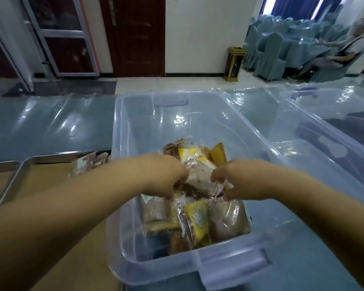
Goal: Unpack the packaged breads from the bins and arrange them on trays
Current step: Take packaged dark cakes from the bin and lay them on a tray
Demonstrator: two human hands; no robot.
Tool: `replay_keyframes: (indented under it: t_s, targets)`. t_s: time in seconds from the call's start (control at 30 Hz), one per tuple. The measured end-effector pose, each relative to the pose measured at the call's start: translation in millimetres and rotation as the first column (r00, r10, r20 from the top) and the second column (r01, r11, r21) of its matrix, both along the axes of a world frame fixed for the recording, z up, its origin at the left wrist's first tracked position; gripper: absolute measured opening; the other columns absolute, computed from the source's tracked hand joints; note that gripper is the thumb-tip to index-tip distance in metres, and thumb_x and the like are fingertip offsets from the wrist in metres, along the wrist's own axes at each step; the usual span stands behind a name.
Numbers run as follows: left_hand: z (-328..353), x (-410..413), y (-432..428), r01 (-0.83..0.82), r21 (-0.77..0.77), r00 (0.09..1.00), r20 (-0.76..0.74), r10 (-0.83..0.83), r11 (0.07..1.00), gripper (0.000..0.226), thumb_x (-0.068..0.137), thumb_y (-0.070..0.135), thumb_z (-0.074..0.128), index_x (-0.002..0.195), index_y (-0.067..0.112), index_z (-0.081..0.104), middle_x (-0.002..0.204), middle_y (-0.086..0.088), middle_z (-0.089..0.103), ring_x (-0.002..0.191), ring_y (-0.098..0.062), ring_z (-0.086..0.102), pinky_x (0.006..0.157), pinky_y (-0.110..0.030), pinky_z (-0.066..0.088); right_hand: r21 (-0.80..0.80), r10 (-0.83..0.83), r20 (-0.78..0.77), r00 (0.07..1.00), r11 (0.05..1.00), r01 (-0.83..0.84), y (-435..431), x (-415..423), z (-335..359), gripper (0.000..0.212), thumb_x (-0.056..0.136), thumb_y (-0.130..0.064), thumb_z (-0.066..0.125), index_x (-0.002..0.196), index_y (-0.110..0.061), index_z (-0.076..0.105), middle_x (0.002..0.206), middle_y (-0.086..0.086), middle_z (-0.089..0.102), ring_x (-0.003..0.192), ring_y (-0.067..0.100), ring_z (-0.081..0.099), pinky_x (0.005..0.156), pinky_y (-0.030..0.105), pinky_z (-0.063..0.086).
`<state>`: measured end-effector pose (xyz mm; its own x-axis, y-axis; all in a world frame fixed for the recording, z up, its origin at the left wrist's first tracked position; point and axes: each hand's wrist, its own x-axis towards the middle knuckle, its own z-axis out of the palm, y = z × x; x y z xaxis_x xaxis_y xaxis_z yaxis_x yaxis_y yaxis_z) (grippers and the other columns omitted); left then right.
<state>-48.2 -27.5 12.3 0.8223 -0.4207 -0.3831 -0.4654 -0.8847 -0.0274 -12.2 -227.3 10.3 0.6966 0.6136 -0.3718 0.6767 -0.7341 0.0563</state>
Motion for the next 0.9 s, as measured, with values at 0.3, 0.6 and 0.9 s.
replay_keyframes:
  t_s: [0.3, 0.6, 0.9]
  targets:
    - [-41, 41, -4, 0.121, 0.385, 0.99, -0.117, -0.082, 0.915, 0.056, 0.082, 0.011, 0.067, 0.133, 0.017, 0.045, 0.136, -0.007, 0.044, 0.116, -0.029, 0.049, 0.087, -0.04, 0.046, -0.148, 0.251, -0.076, 0.965, 0.954, -0.26, 10, 18, -50, 0.057, 0.083, -0.015, 0.062, 0.136, -0.023, 0.041, 0.121, 0.004, 0.056, 0.103, 0.025, 0.055, 0.074, 0.03, 0.042]
    - [-46, 57, 2, 0.136, 0.409, 0.989, -0.004, -0.147, 0.903, 0.036, 0.09, 0.011, 0.051, 0.124, 0.019, 0.055, 0.126, -0.005, 0.046, 0.116, -0.029, 0.043, 0.076, -0.037, 0.043, -0.17, 0.329, -0.071, 0.942, 0.926, -0.336, 15, 23, -59, 0.043, 0.088, -0.012, 0.054, 0.128, -0.024, 0.047, 0.109, 0.006, 0.057, 0.095, 0.029, 0.057, 0.072, 0.038, 0.051]
    - [-12, 91, 36, -0.045, 0.259, 0.995, 0.102, 0.019, 0.965, 0.014, 0.088, 0.024, 0.057, 0.099, 0.023, 0.048, 0.11, -0.003, 0.057, 0.103, -0.025, 0.051, 0.069, -0.033, 0.039, 0.054, 0.021, 0.015, 1.0, 0.998, -0.021, 27, 77, -28, 0.04, 0.085, -0.032, 0.064, 0.119, -0.017, 0.05, 0.116, 0.003, 0.051, 0.1, 0.023, 0.052, 0.077, 0.034, 0.045]
